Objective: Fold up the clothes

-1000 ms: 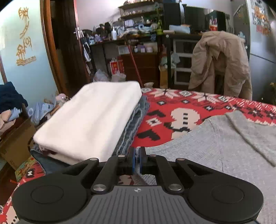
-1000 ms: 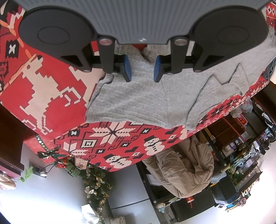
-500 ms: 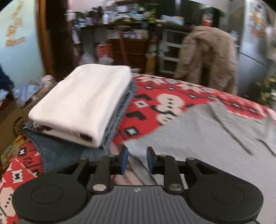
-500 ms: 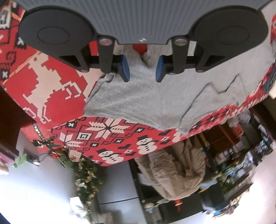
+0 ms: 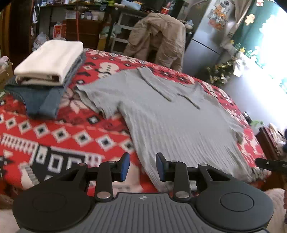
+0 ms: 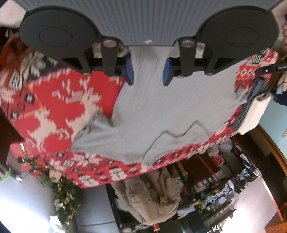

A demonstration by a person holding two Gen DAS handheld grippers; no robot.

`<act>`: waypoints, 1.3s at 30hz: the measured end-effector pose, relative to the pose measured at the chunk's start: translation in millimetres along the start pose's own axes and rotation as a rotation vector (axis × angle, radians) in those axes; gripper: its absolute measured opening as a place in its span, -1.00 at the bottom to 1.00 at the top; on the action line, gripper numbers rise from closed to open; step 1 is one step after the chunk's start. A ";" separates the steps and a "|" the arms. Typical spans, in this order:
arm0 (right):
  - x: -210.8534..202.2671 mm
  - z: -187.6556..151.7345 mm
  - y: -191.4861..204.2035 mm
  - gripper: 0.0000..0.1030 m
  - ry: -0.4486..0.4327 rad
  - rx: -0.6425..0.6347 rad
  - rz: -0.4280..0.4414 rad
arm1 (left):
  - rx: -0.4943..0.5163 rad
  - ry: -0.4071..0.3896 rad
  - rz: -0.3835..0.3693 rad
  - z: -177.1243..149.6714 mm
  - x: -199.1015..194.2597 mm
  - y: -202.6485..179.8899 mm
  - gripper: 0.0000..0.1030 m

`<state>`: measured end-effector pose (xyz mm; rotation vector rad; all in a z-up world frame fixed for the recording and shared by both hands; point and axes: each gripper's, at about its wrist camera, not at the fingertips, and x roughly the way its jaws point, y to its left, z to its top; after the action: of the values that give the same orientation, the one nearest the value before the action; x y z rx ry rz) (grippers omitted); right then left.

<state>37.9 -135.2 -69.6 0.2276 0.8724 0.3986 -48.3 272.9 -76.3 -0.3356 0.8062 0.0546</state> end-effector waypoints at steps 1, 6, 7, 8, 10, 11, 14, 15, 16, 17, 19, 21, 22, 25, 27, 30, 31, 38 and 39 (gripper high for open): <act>-3.8 -4.1 0.0 -0.26 0.007 0.001 -0.006 | 0.013 0.005 -0.003 -5.6 -2.2 -3.7 -0.39; -14.7 -25.6 -0.4 -0.26 0.034 -0.043 -0.029 | 0.125 0.009 0.042 -30.0 3.0 -22.7 -0.39; -14.5 -28.8 -0.5 -0.26 0.037 -0.058 -0.039 | 0.148 0.006 0.058 -33.6 5.6 -25.3 -0.40; -13.3 -31.3 -1.7 -0.26 0.042 -0.069 -0.054 | 0.143 0.009 0.041 -36.5 5.6 -26.3 -0.40; -12.8 -35.5 -3.9 -0.25 0.049 -0.070 -0.068 | 0.133 0.015 0.008 -42.4 5.5 -28.3 -0.39; -11.2 -38.2 -4.7 -0.25 0.054 -0.065 -0.056 | 0.135 0.013 -0.014 -45.9 5.4 -31.4 -0.39; -5.6 -50.0 3.3 -0.26 0.063 -0.075 -0.036 | 0.155 0.004 -0.032 -57.4 8.4 -46.7 -0.27; -2.8 -55.6 9.2 -0.26 0.060 -0.089 -0.030 | 0.168 0.000 -0.036 -61.4 10.1 -52.9 -0.25; 0.0 -61.2 15.1 -0.25 0.057 -0.103 -0.024 | 0.178 -0.004 -0.035 -64.9 12.4 -58.0 -0.21; 2.8 -66.8 21.0 -0.25 0.055 -0.117 -0.017 | 0.188 -0.008 -0.034 -68.4 14.8 -63.2 -0.17; 8.4 -78.0 32.8 -0.25 0.049 -0.145 -0.004 | 0.202 -0.009 -0.026 -74.6 20.8 -71.7 -0.12; 15.1 -87.1 47.4 -0.25 0.033 -0.179 0.003 | 0.202 -0.002 -0.017 -78.0 27.1 -74.7 -0.11; 18.5 -91.5 54.9 -0.25 0.025 -0.196 0.006 | 0.200 -0.004 -0.015 -79.2 29.1 -75.3 -0.11; 28.9 -96.4 69.7 -0.25 -0.009 -0.207 0.019 | 0.203 -0.018 -0.001 -79.7 32.1 -77.0 -0.04; 36.3 -97.0 76.9 -0.25 -0.026 -0.230 0.000 | 0.193 -0.032 0.016 -78.2 33.1 -75.4 -0.05; 43.8 -95.5 84.8 -0.94 -0.034 -0.280 -0.033 | 0.158 -0.040 0.022 -75.2 34.9 -69.9 -0.12; 45.9 -94.9 87.3 -1.00 -0.033 -0.298 -0.045 | 0.164 -0.046 0.033 -74.7 35.8 -69.9 -0.26; 35.0 -100.8 91.9 -1.00 0.006 -0.316 -0.047 | 0.134 -0.041 0.024 -73.7 31.6 -62.0 -1.00; 31.8 -102.5 91.0 -1.00 0.021 -0.304 -0.035 | 0.132 -0.035 0.024 -74.9 29.0 -61.1 -1.00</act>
<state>-46.0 -36.1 -123.7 -0.0723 0.8232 0.4953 -69.8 189.2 -128.5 -0.1999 0.7755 0.0288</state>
